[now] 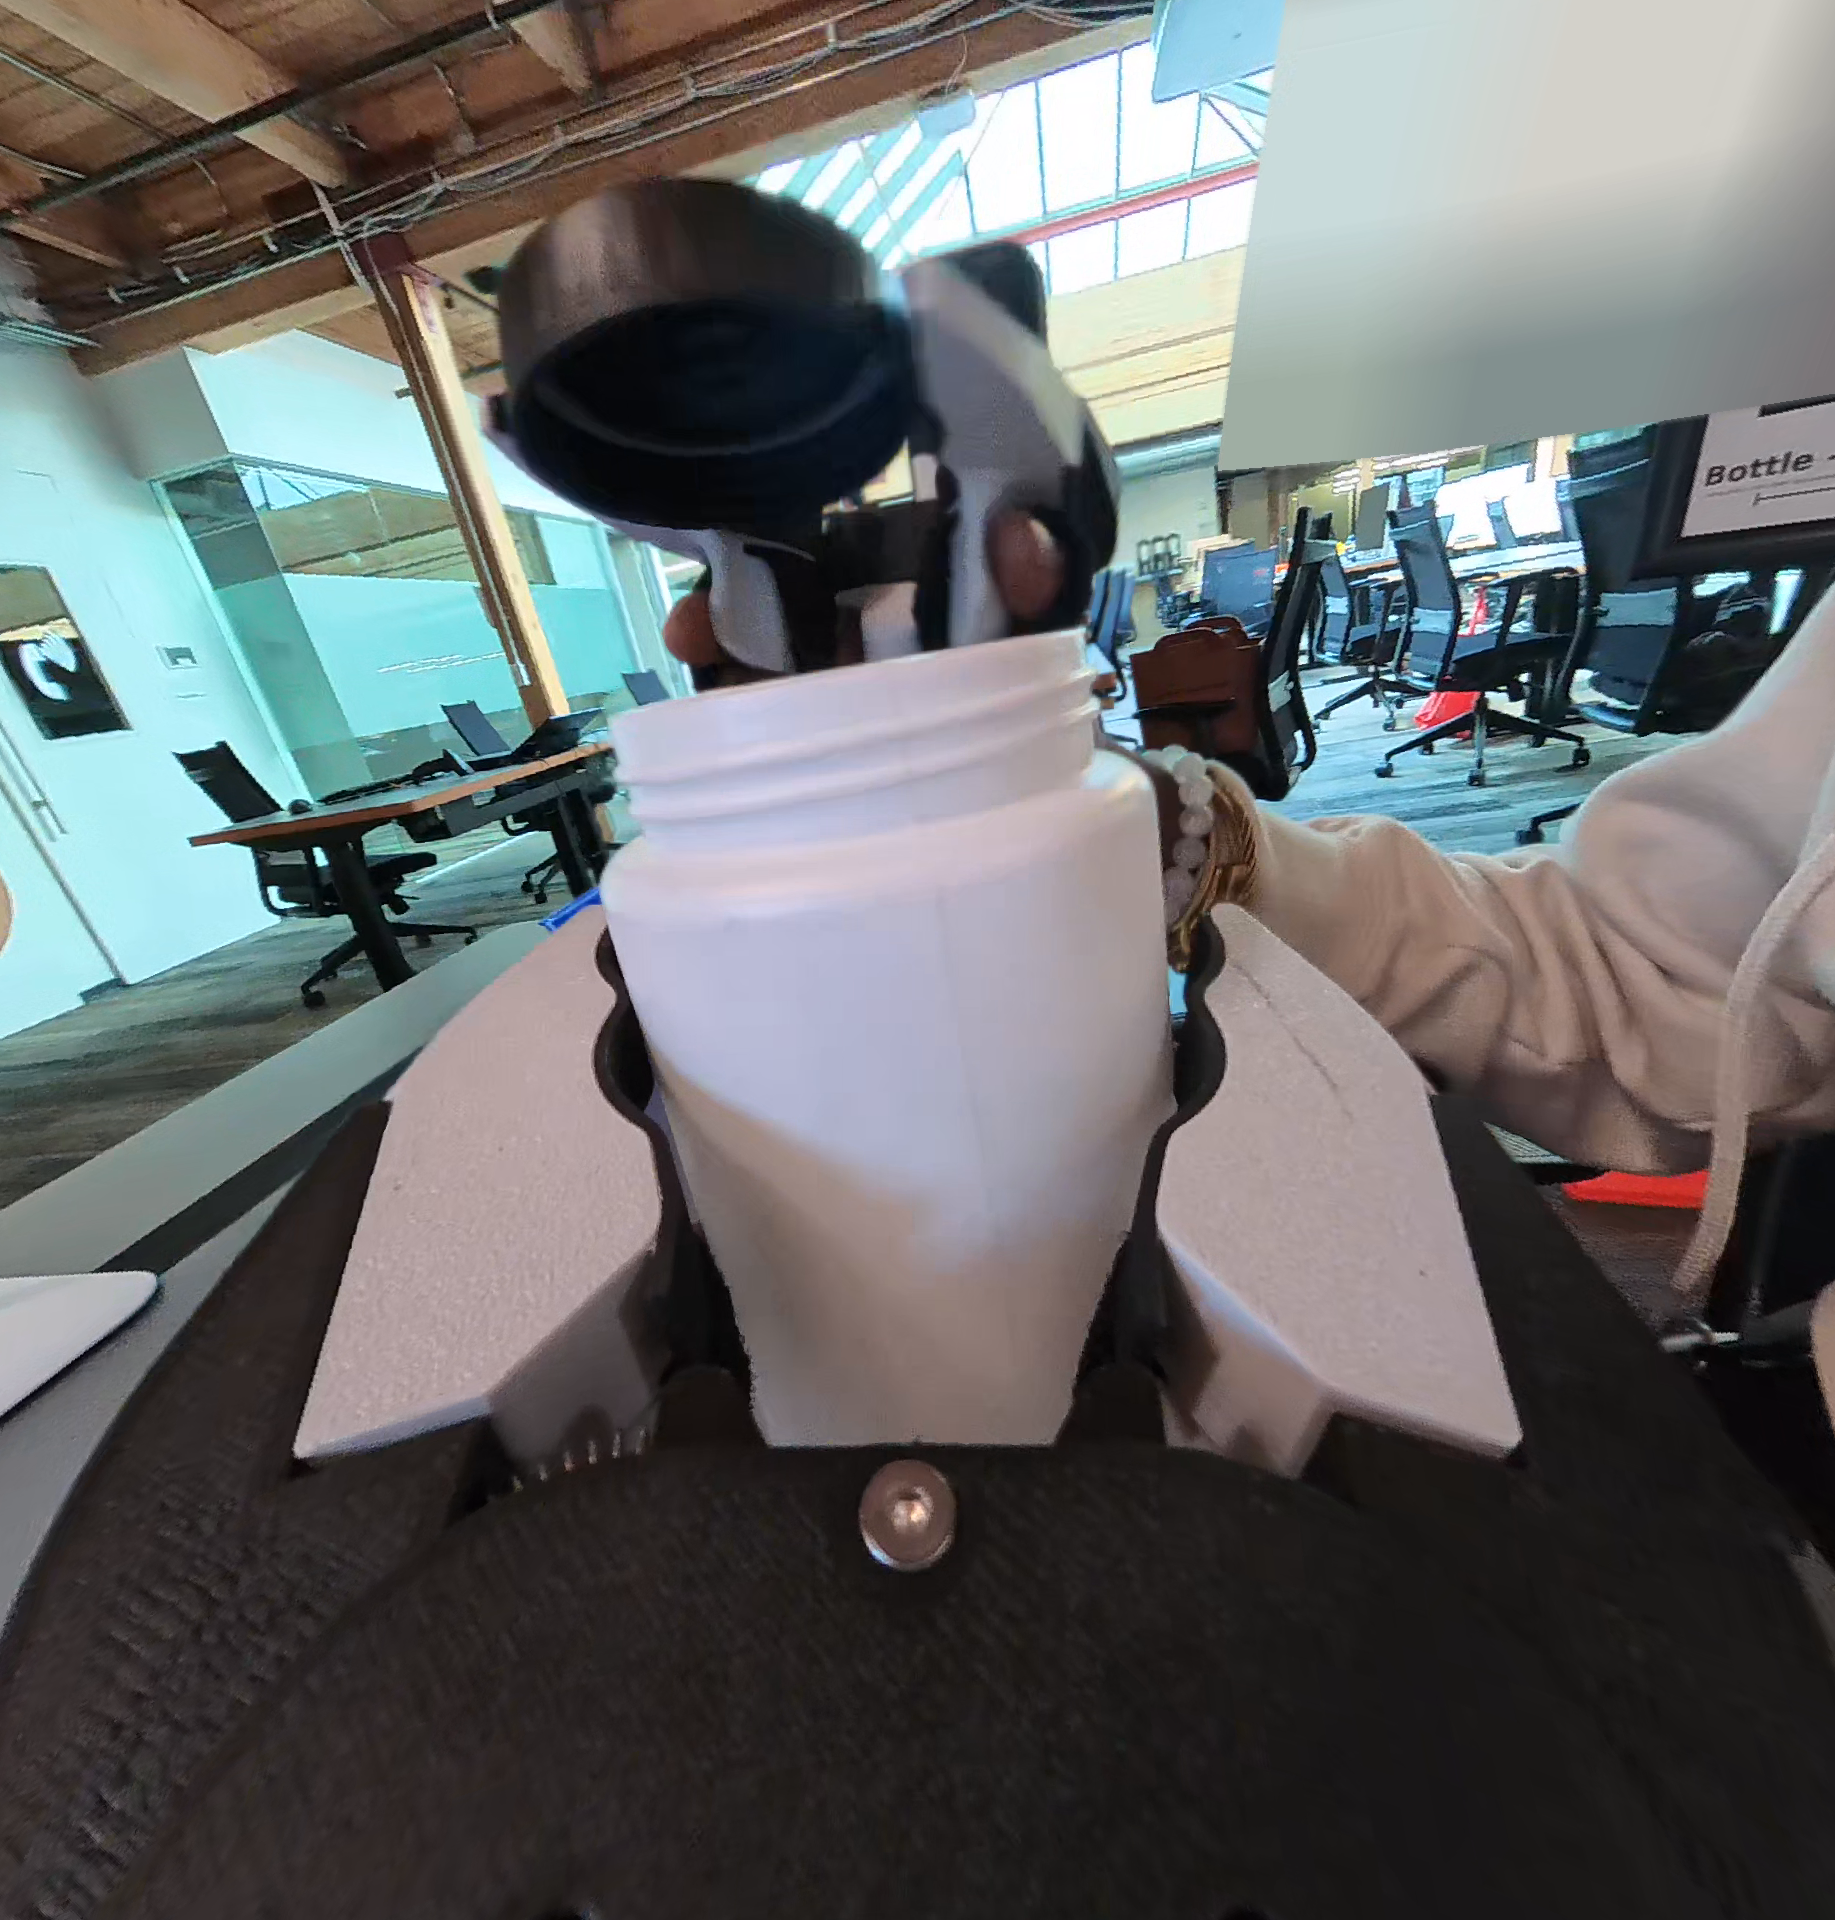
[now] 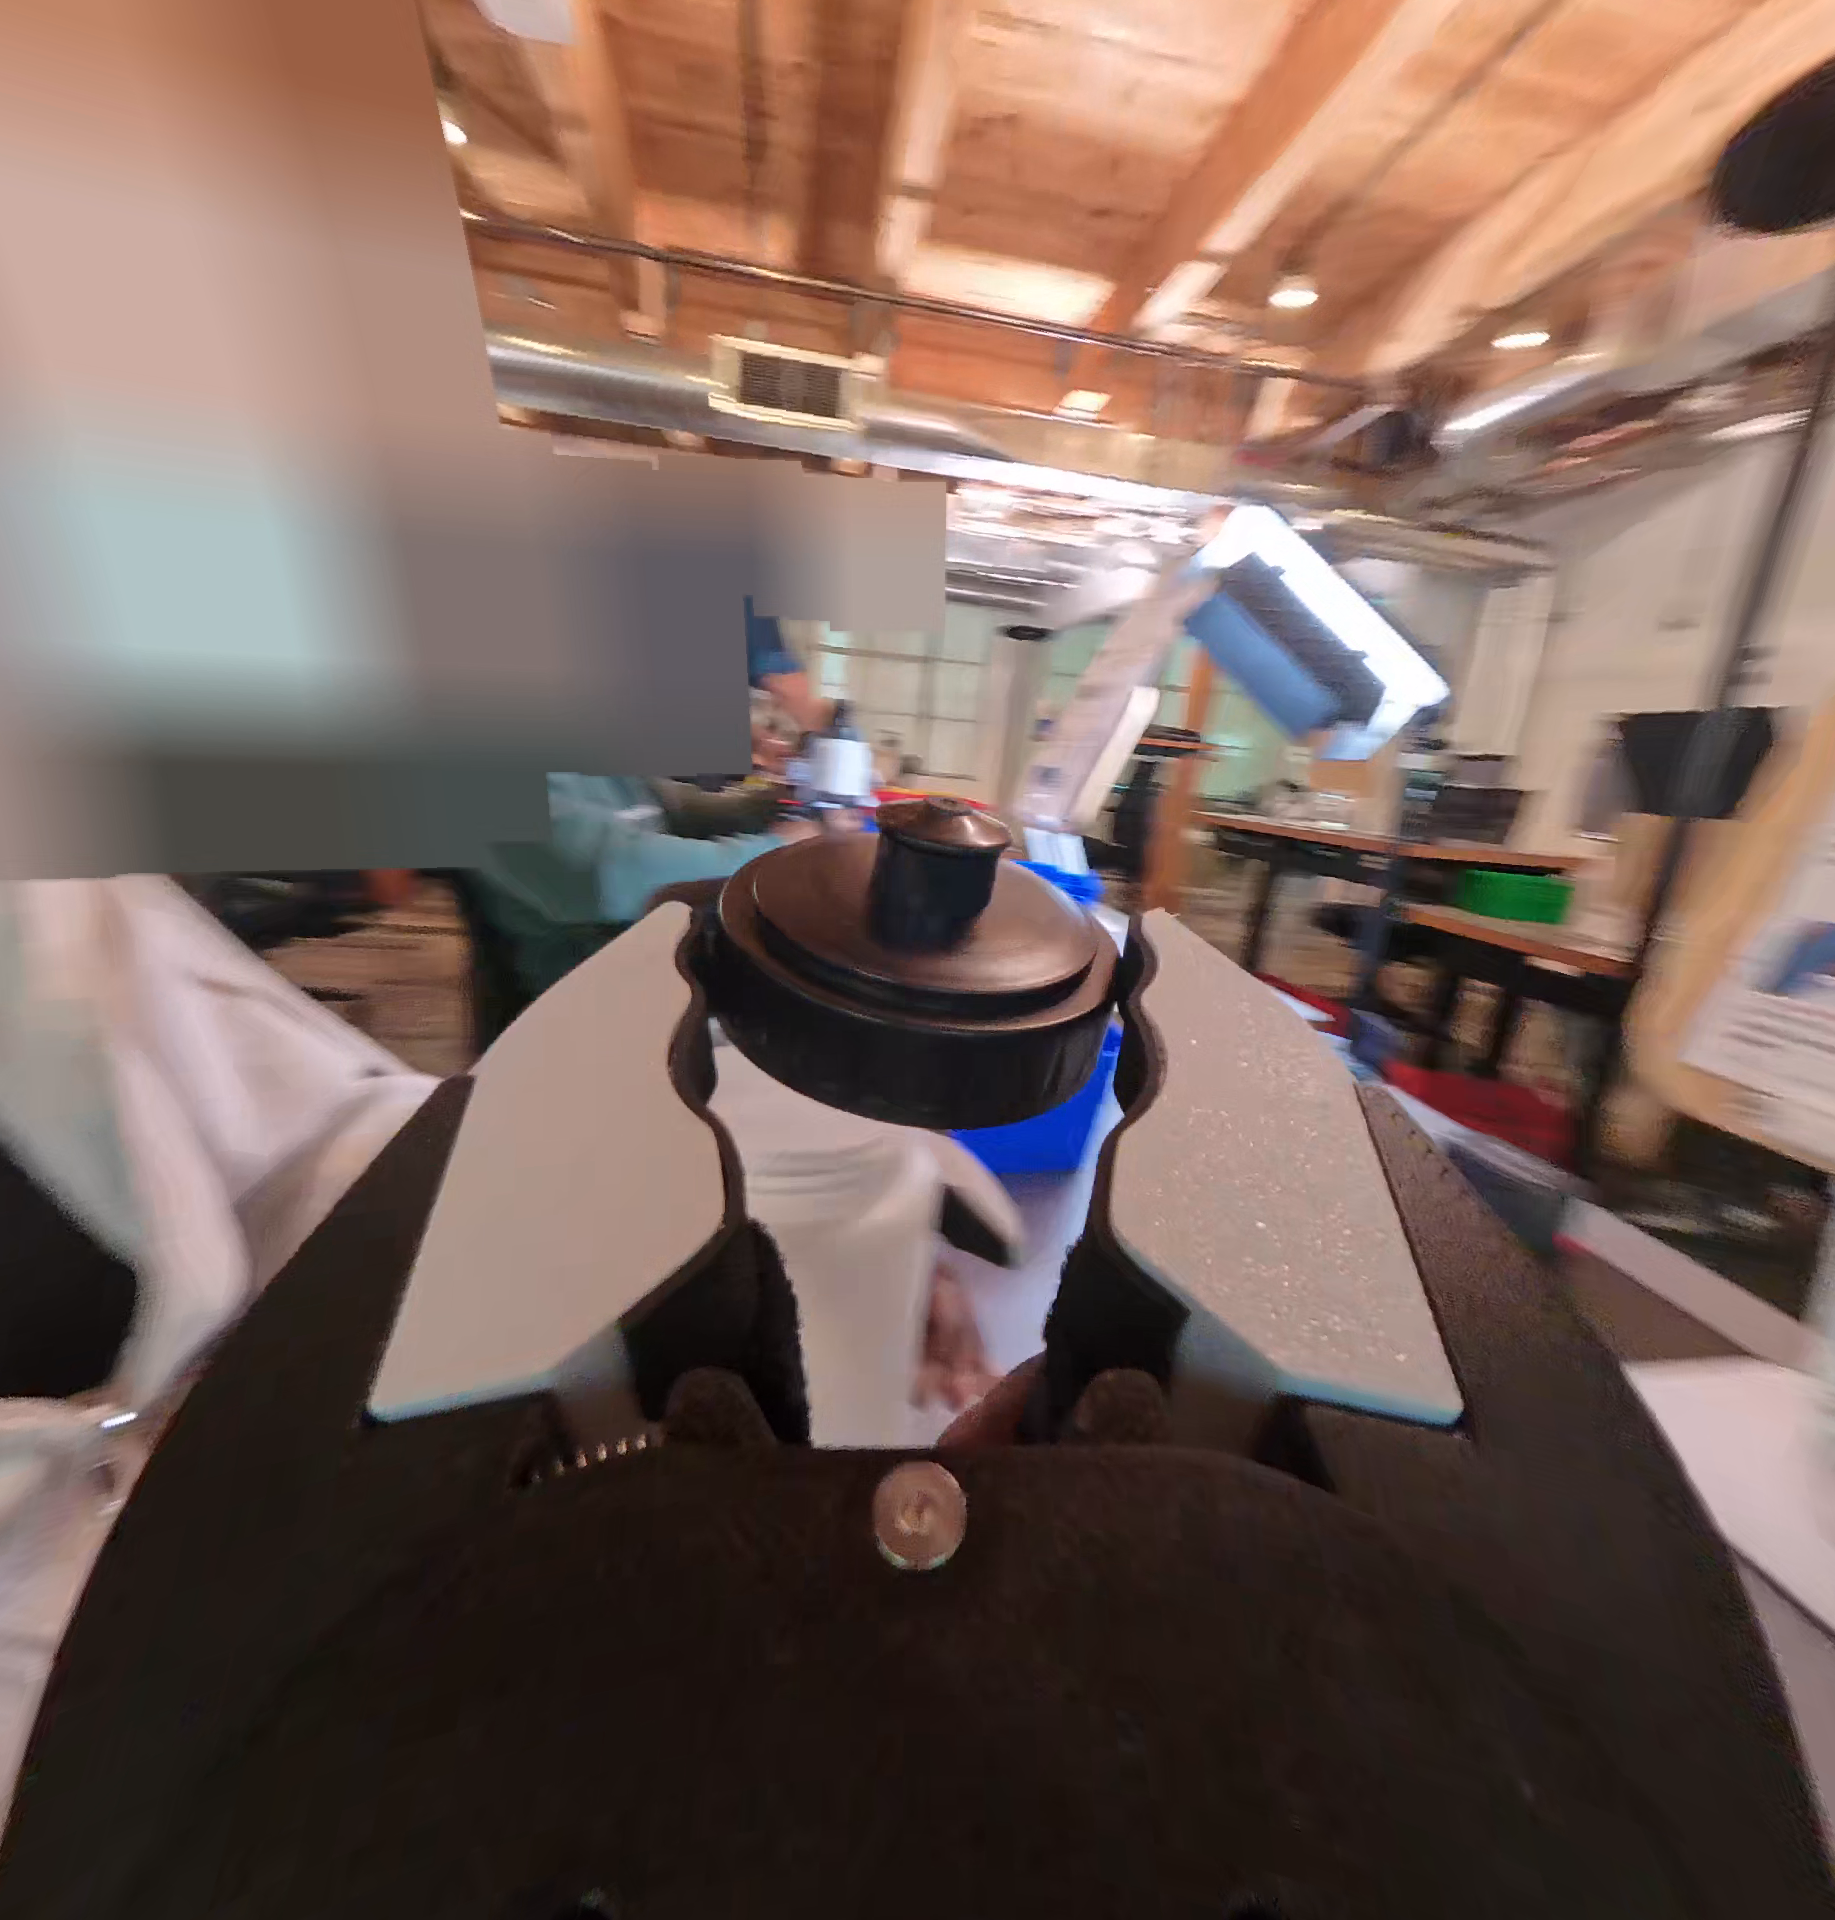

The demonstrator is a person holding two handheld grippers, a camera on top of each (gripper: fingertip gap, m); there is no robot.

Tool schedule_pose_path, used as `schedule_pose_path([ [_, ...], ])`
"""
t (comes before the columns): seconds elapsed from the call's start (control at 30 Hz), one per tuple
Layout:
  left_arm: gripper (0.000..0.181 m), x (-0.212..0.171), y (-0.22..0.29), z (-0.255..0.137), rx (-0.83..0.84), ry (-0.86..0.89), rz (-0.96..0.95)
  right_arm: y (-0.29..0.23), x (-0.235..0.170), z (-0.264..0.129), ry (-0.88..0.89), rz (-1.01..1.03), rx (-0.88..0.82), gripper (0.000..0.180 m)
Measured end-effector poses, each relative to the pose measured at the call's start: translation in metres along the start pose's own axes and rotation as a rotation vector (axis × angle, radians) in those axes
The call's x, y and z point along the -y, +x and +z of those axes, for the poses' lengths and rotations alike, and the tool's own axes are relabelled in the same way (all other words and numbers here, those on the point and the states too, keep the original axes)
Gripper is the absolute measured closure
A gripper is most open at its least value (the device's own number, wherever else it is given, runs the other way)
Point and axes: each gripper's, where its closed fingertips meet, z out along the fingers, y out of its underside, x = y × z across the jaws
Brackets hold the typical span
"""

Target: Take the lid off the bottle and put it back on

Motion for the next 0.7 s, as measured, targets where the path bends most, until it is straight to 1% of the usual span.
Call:
schedule_pose_path([
  [0.1,0.08,0.001,0.0,0.001,0.015,0.001,0.022,0.048,0.02,-0.03,-0.055,-0.112,-0.326,0.104],
  [0.2,0.08,0.002,-0.001,-0.001,0.029,0.012,0.043,0.1,0.048,-0.09,-0.129,-0.28,-0.699,0.103],
  [0.27,0.08,0.003,0.0,-0.002,0.021,0.026,0.055,0.127,0.051,-0.135,-0.277,-0.318,-0.864,0.104],
  [0.33,0.075,0.011,0.001,-0.003,0.017,0.08,0.072,0.148,0.038,-0.181,-0.455,-0.255,-0.969,0.104],
  [0.4,0.073,0.017,0.003,-0.005,0.01,0.112,0.072,0.168,0.019,-0.225,-0.579,-0.147,-1.042,0.103],
  [0.5,0.068,0.02,0.003,-0.007,0.001,0.119,0.066,0.199,-0.019,-0.289,-0.681,0.052,-1.164,0.103],
  [0.57,0.065,0.023,0.002,-0.008,0.0,0.131,0.065,0.211,-0.051,-0.323,-0.746,0.167,-1.219,0.102],
  [0.63,0.062,0.028,0.0,-0.011,0.004,0.16,0.042,0.22,-0.079,-0.354,-0.809,0.245,-1.296,0.102],
  [0.7,0.061,0.038,-0.004,-0.016,0.013,0.225,-0.017,0.226,-0.098,-0.379,-0.878,0.289,-1.381,0.102],
])
